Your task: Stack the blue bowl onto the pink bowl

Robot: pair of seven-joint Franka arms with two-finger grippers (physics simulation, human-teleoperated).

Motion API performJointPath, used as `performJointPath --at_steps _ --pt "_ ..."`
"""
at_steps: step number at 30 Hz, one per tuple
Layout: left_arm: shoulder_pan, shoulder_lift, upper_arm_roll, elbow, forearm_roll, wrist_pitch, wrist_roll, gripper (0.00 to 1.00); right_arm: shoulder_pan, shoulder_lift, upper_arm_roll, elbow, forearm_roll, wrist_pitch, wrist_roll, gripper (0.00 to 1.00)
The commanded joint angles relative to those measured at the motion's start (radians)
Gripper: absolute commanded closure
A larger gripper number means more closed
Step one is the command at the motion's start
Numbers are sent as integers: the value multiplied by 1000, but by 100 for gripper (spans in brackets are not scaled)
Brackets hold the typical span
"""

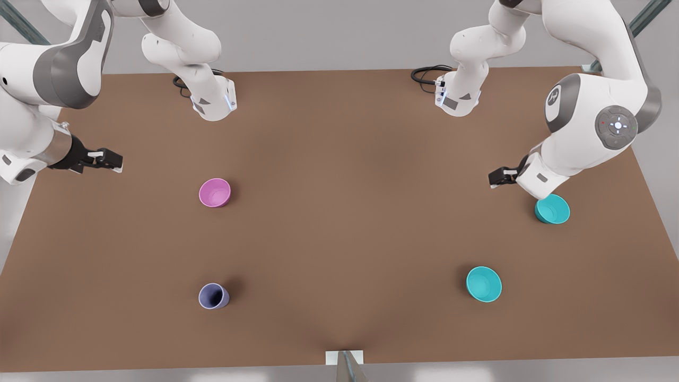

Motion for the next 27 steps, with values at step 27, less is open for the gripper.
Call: performJointPath --at_steps 27 --pt "32 12 -2 -2 -30 -91 -63 0 55 -82 -6 -1080 16 1013 143 0"
